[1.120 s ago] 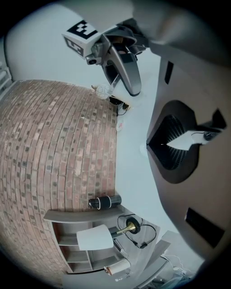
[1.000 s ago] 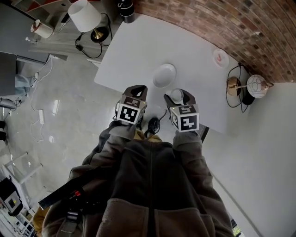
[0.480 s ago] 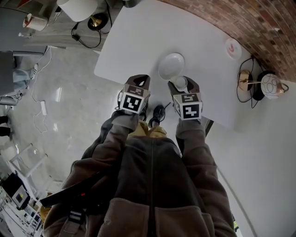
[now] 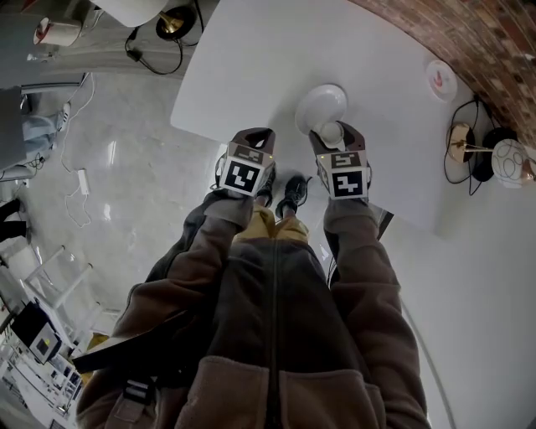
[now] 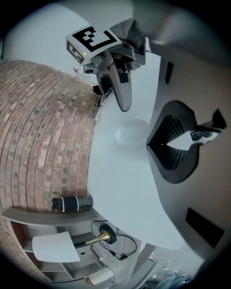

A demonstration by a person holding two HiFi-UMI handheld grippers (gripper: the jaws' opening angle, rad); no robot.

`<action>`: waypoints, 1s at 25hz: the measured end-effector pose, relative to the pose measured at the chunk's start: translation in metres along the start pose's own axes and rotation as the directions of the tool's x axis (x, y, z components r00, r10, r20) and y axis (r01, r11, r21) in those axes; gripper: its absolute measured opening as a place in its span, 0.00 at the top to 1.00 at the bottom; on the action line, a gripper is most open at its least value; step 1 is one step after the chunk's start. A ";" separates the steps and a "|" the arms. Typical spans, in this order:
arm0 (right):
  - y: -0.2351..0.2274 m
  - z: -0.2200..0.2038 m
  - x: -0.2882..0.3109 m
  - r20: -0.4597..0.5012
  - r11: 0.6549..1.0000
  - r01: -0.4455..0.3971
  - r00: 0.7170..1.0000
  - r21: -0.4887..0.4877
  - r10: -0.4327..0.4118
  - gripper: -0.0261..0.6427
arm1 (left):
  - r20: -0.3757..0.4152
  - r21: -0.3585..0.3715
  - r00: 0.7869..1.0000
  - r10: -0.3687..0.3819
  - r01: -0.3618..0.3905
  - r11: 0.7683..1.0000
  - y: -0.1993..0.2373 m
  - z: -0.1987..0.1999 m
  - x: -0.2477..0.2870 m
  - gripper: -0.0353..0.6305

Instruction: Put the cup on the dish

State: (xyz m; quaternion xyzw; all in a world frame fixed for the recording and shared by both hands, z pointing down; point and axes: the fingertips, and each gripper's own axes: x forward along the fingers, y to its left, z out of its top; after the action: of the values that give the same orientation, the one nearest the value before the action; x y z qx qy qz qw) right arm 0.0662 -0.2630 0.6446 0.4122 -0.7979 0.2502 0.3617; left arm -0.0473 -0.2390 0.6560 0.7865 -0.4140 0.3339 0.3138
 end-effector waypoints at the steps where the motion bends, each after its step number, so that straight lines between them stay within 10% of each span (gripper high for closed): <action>1: -0.001 -0.001 0.003 -0.003 1.000 -0.002 1.000 0.001 0.002 0.56 | -0.007 -0.005 1.000 -0.001 0.001 1.000 0.001 -0.002 0.003 0.94; 25: -0.017 -0.020 0.074 -0.061 0.999 -0.017 0.998 -0.036 0.015 0.56 | -0.095 -0.067 0.995 -0.028 0.022 0.998 0.014 -0.030 0.042 0.94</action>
State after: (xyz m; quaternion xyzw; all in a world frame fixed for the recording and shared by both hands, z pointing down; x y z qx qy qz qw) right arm 0.0584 -0.2929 0.7166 0.3915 -0.7943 0.2508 0.3911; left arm -0.0487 -0.2408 0.7087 0.7638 -0.3993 0.3536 0.3634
